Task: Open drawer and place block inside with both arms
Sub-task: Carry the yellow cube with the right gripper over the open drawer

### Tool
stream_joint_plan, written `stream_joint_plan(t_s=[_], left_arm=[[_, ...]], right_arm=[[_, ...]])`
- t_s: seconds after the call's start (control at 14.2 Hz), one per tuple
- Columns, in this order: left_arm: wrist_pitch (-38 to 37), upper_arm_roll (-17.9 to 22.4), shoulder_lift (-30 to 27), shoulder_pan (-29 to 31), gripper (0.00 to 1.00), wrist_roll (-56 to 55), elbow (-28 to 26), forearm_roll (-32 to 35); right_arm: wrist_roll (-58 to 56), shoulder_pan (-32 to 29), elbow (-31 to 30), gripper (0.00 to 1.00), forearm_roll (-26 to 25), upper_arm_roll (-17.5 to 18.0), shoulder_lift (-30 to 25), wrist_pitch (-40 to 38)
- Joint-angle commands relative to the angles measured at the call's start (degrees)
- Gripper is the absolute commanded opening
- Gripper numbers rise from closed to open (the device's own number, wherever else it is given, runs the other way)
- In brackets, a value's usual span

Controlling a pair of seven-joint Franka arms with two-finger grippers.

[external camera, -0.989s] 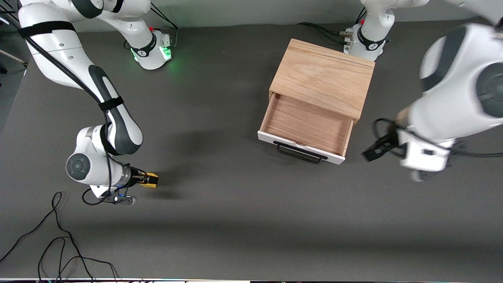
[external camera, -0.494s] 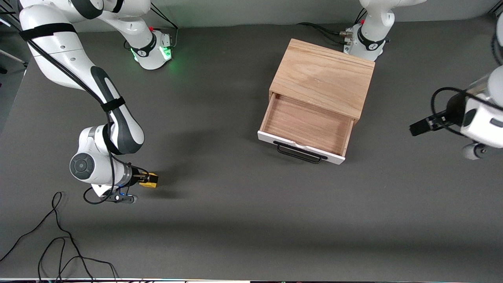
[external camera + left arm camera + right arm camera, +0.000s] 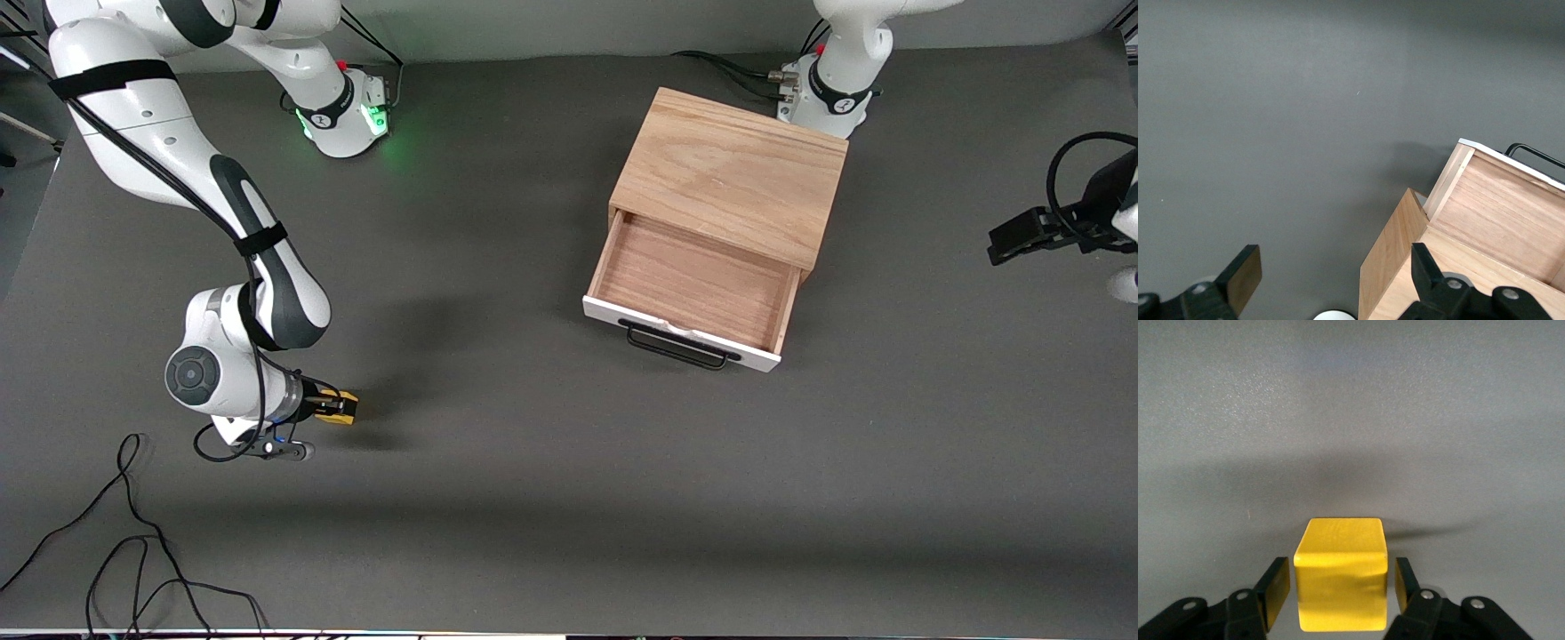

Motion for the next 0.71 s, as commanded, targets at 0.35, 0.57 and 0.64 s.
stream_joint_plan(t_s=[0.35, 0.57, 0.64], left_arm=[[3.9, 1.7, -4.8, -0.9, 1.0, 6.5, -7.4, -3.4], [3.9, 1.7, -5.0, -0.4, 1.0, 6.6, -7.3, -2.5], [3.7, 1.7, -5.0, -0.4, 1.0, 6.7, -7.3, -2.5]], right_arm=[[3.9, 0.3, 3.6, 0.26, -1.5, 1.0, -0.8, -3.9], [6.3, 0.3, 14.2, 0.25, -1.0, 5.4, -2.5, -19.0], [8.7, 0.3, 18.4, 0.25, -0.9, 7.4, -2.7, -24.1]])
